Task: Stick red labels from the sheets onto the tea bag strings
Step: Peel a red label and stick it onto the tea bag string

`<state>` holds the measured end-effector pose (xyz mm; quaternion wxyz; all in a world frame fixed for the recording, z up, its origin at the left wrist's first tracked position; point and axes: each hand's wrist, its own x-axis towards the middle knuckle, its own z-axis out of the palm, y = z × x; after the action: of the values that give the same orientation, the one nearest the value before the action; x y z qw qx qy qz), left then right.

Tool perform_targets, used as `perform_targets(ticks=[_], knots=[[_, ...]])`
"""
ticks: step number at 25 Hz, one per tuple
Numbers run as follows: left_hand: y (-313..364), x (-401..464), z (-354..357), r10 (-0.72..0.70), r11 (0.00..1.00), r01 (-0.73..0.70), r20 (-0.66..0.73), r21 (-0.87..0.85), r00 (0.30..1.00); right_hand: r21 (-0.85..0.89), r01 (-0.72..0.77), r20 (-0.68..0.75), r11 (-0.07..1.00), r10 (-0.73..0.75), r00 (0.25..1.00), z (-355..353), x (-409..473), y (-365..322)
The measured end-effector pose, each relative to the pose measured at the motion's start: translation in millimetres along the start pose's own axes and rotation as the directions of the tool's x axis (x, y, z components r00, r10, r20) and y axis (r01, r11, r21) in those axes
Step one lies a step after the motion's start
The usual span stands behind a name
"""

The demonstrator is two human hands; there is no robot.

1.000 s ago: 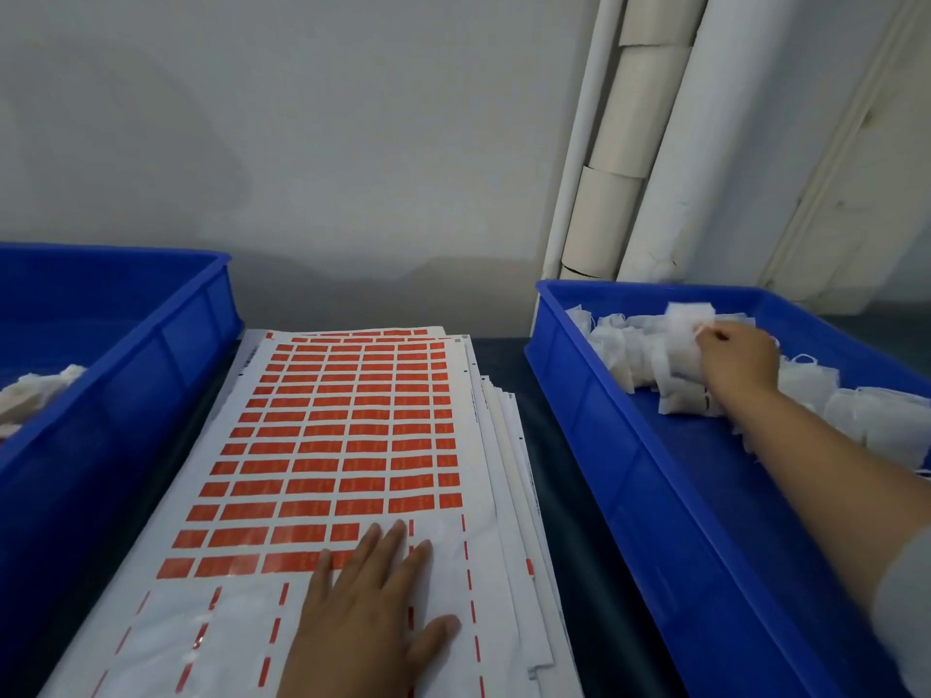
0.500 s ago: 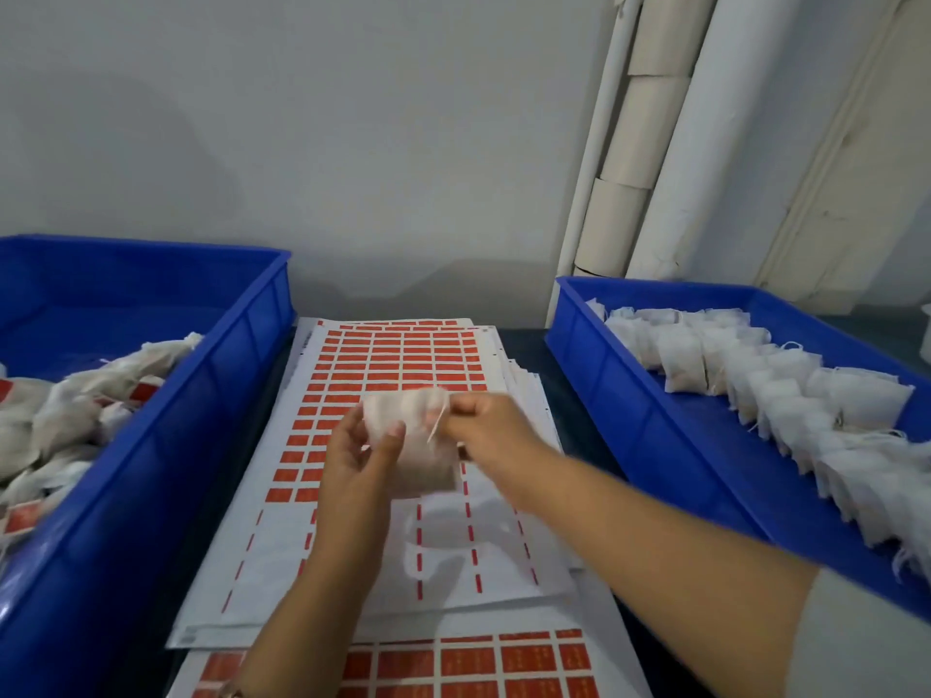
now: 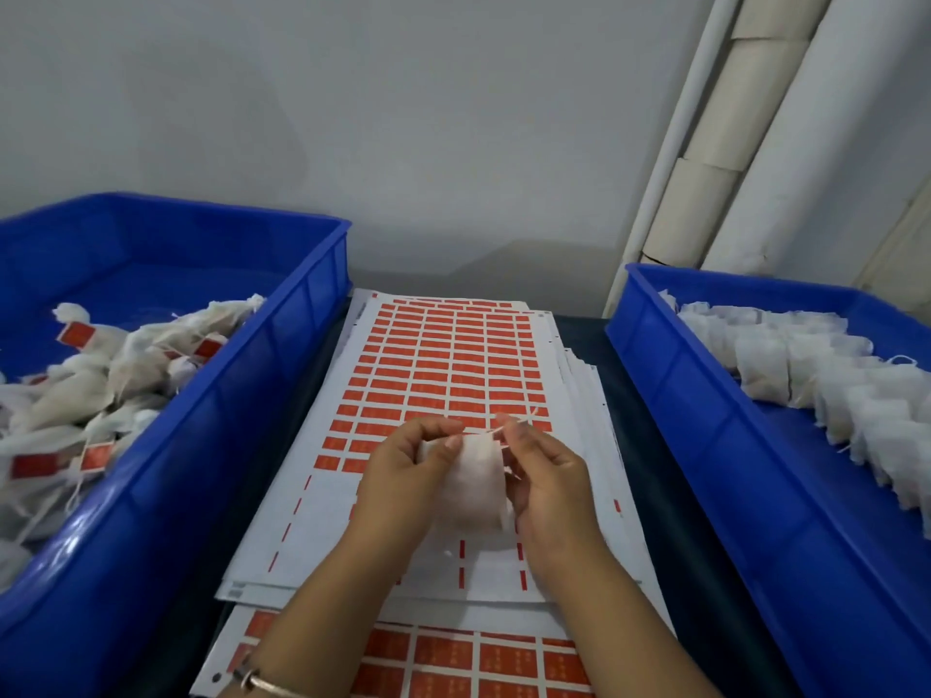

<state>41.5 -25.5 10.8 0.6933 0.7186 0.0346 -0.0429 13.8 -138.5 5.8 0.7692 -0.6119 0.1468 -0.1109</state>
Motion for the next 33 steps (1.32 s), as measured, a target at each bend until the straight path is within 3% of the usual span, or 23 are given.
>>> perform_targets(ticks=[4,7,12,15,17,19,21,23,25,27,30,33], knots=[[1,-7,6,0.009,0.999,-0.006,0.094,-0.040,0.996,0.000,-0.008,0.034,1.000,0.008,0.999,-9,2,4],[0,-13,6,0.109,0.994,-0.109,0.179,-0.010,0.978,-0.002,0.003,0.135,1.000,-0.002,0.991,-12,3,5],[-3,-14,9,0.082,0.988,-0.100,0.156,0.116,0.984,0.141,0.017,0.150,0.990,-0.038,0.988,-23,7,1],[-3,-14,9,-0.002,0.990,-0.026,0.195,0.141,0.981,0.453,-0.094,0.142,0.886,0.032,0.989,-33,13,-5],[-1,-16,8,-0.058,0.994,0.020,0.350,0.110,0.935,0.614,-0.157,0.164,0.773,0.069,0.984,-34,14,-6],[2,-16,4,-0.077,0.997,0.060,0.483,0.050,0.872,0.652,-0.205,0.182,0.730,0.112,0.977,-31,15,-2],[4,-16,0,-0.072,0.993,0.112,0.505,-0.049,0.860,0.596,-0.263,0.202,0.759,0.175,0.964,-28,16,3],[2,-15,-2,-0.076,0.972,0.167,0.447,-0.167,0.891,0.459,-0.300,0.205,0.836,0.230,0.952,-28,16,4],[1,-13,-3,-0.084,0.937,0.197,0.362,-0.287,0.928,0.240,-0.297,0.246,0.924,0.238,0.940,-27,13,3],[1,-12,-2,-0.070,0.925,0.164,0.272,-0.343,0.960,-0.085,-0.213,0.330,0.973,0.229,0.916,-21,5,-1],[0,-14,2,-0.030,0.957,0.061,0.110,-0.283,0.993,-0.521,0.085,0.415,0.849,0.165,0.895,-6,-6,5],[0,-13,2,-0.040,0.972,0.045,0.026,-0.232,0.999,-0.517,0.127,0.368,0.846,0.086,0.926,-4,-6,12]])
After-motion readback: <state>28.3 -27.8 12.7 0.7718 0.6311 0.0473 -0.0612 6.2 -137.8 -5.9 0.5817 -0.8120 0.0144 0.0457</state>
